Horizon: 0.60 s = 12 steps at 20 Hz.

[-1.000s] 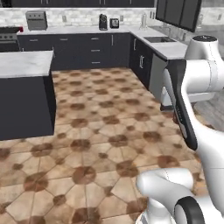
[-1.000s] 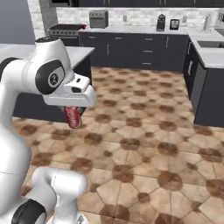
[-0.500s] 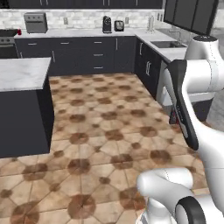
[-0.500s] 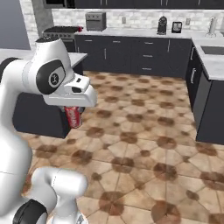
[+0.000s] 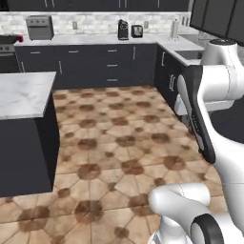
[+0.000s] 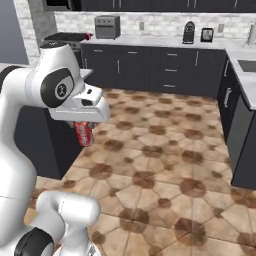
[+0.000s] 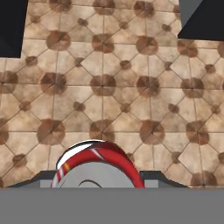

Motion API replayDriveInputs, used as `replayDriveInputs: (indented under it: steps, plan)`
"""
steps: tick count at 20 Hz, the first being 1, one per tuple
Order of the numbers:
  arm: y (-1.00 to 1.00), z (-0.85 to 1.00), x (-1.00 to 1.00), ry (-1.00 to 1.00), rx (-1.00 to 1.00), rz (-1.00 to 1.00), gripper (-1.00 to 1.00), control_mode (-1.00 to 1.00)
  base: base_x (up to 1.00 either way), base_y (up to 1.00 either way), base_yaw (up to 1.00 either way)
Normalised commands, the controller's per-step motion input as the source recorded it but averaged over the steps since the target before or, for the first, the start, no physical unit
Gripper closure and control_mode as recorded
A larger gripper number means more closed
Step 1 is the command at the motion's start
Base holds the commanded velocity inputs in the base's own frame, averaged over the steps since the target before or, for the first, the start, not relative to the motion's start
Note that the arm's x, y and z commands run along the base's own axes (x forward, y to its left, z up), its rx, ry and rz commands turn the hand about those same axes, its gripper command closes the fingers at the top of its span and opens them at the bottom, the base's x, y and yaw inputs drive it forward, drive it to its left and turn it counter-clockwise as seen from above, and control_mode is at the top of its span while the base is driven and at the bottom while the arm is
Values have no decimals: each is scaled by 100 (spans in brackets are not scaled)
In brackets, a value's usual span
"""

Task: Four empty soda cans are scattered around the kitchen. Gather all the cans and cluster them next to the stove for recycling.

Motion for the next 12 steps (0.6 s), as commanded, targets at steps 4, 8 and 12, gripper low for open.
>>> replayDriveInputs:
  steps: [4, 8, 12]
  plan:
    - [0, 0, 0, 0, 0, 0, 100, 100, 100, -2, 4]
    - [0, 0, 0, 0, 0, 0, 100, 100, 100, -19, 5]
    - [0, 0, 0, 0, 0, 0, 100, 100, 100, -29, 5]
